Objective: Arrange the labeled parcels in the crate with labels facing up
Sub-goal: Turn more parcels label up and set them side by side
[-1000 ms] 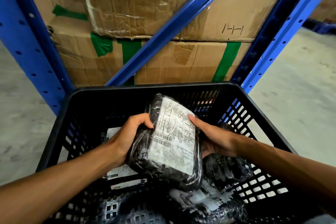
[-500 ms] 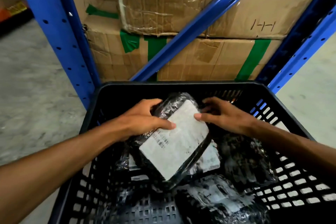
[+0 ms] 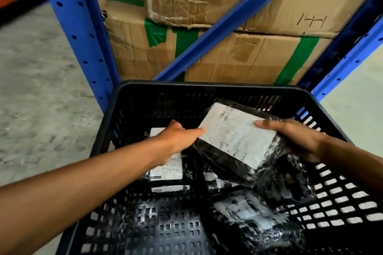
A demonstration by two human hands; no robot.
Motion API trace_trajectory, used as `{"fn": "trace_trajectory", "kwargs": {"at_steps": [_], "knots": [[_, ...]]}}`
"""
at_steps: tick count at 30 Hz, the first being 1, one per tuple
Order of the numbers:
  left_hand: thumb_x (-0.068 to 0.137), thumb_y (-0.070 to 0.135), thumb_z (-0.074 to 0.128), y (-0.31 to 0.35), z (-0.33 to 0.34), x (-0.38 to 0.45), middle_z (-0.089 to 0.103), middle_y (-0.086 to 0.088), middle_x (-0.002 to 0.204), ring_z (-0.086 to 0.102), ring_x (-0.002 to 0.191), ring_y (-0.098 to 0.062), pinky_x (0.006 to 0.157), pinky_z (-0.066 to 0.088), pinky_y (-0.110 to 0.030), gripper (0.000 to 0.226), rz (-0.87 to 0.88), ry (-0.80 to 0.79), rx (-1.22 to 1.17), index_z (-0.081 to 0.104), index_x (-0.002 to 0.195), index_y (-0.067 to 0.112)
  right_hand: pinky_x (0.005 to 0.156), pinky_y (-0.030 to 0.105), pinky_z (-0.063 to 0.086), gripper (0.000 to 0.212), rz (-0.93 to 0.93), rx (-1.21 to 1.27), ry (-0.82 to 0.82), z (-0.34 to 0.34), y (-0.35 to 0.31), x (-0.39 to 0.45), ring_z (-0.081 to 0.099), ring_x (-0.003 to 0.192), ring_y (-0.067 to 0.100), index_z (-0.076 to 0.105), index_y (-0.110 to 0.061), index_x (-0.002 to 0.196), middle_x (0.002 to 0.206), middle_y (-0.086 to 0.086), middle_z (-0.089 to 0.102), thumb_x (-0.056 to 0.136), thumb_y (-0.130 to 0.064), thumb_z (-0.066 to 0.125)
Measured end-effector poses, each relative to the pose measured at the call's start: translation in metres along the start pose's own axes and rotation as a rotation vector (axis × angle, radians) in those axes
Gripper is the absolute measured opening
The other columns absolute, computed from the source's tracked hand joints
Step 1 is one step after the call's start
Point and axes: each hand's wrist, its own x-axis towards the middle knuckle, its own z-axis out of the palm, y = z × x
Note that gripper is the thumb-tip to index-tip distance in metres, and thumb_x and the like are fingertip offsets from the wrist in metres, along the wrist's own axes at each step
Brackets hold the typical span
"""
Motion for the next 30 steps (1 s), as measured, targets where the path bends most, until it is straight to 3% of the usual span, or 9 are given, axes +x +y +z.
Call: {"fn": "trace_trajectory", "kwargs": {"at_steps": [3, 5, 8, 11, 14, 17, 21, 26, 30], "knots": [[0.077, 0.064, 0.059, -0.008, 0.016, -0.003, 0.048, -0.018, 0.142, 0.060, 0.112, -0.038, 0.092, 0.052, -0.051, 0.082, -0.144, -0.185, -0.283, 0.035, 0.142, 0.020, 0.080, 0.045, 0.060, 0.071, 0.023, 0.116, -0.037, 0.019, 0.024, 0.000, 0.072, 0.093, 0.035, 0.072, -0.005, 0.106, 0.103, 0.018, 0.075, 0.055, -0.054, 0.081], [0.077, 0.057, 0.066, -0.010, 0.015, 0.001, 0.050, -0.012, 0.142, 0.056, 0.120, -0.035, 0.099, 0.048, -0.050, 0.087, -0.113, -0.050, -0.419, 0.029, 0.144, 0.017, 0.079, 0.042, 0.059, 0.064, 0.047, 0.161, -0.090, 0.033, 0.037, 0.000, 0.071, 0.097, 0.035, 0.074, -0.012, 0.105, 0.108, 0.017, 0.074, 0.060, -0.057, 0.079], [0.078, 0.055, 0.067, -0.010, 0.002, 0.009, 0.020, -0.003, 0.161, 0.025, 0.145, -0.028, 0.113, 0.028, -0.036, 0.110, -0.018, 0.164, -0.265, -0.004, 0.155, 0.020, 0.095, 0.051, 0.050, 0.085, 0.046, -0.042, -0.084, 0.047, 0.039, 0.003, 0.070, 0.099, 0.033, 0.063, -0.016, 0.120, 0.118, 0.012, 0.070, 0.054, -0.067, 0.079], [0.077, 0.052, 0.070, -0.010, -0.016, 0.018, 0.020, -0.006, 0.161, 0.024, 0.145, -0.028, 0.112, 0.027, -0.033, 0.113, 0.019, 0.282, -0.178, -0.002, 0.155, 0.013, 0.094, 0.048, 0.052, 0.103, 0.019, -0.113, -0.103, 0.067, 0.026, 0.014, 0.074, 0.089, 0.023, 0.052, -0.018, 0.131, 0.115, 0.004, 0.071, 0.047, -0.069, 0.080], [0.081, 0.043, 0.070, -0.016, -0.029, 0.023, 0.025, -0.010, 0.159, 0.028, 0.143, -0.030, 0.112, 0.029, -0.034, 0.105, -0.009, 0.343, -0.168, 0.002, 0.154, 0.010, 0.079, 0.039, 0.061, 0.067, -0.024, -0.103, -0.206, 0.095, 0.014, 0.024, 0.075, 0.084, 0.018, 0.065, -0.015, 0.114, 0.108, 0.004, 0.073, 0.061, -0.054, 0.079], [0.083, 0.032, 0.069, -0.028, -0.032, 0.026, 0.034, -0.013, 0.154, 0.037, 0.138, -0.030, 0.111, 0.035, -0.035, 0.093, -0.020, 0.353, -0.129, 0.011, 0.153, 0.008, 0.082, 0.031, 0.060, 0.047, 0.004, -0.196, -0.289, 0.119, 0.016, 0.033, 0.072, 0.084, 0.012, 0.061, -0.018, 0.113, 0.126, 0.005, 0.065, 0.077, -0.047, 0.072], [0.085, 0.030, 0.068, -0.038, -0.027, 0.028, 0.047, -0.015, 0.142, 0.047, 0.128, -0.030, 0.104, 0.043, -0.035, 0.081, -0.064, 0.337, -0.093, 0.022, 0.147, 0.004, 0.090, 0.030, 0.044, 0.095, 0.071, -0.298, -0.257, 0.126, 0.012, 0.041, 0.075, 0.069, 0.008, 0.032, -0.012, 0.144, 0.149, 0.004, 0.041, 0.072, -0.063, 0.067], [0.086, 0.027, 0.067, -0.039, -0.035, 0.033, 0.040, -0.014, 0.149, 0.040, 0.135, -0.031, 0.110, 0.038, -0.038, 0.085, -0.061, 0.373, -0.033, 0.016, 0.151, 0.006, 0.062, 0.003, 0.049, 0.048, 0.007, -0.208, -0.350, 0.131, 0.014, 0.044, 0.076, 0.070, 0.011, 0.056, -0.021, 0.105, 0.129, -0.003, 0.054, 0.078, -0.060, 0.063], [0.089, 0.027, 0.062, -0.042, -0.036, 0.032, 0.039, -0.014, 0.151, 0.039, 0.137, -0.030, 0.111, 0.037, -0.039, 0.086, -0.076, 0.324, -0.005, 0.009, 0.152, 0.005, 0.101, 0.039, 0.048, 0.092, 0.016, -0.311, -0.354, 0.138, 0.012, 0.046, 0.076, 0.078, 0.017, 0.036, -0.004, 0.142, 0.137, 0.007, 0.052, 0.076, -0.062, 0.063]]}}
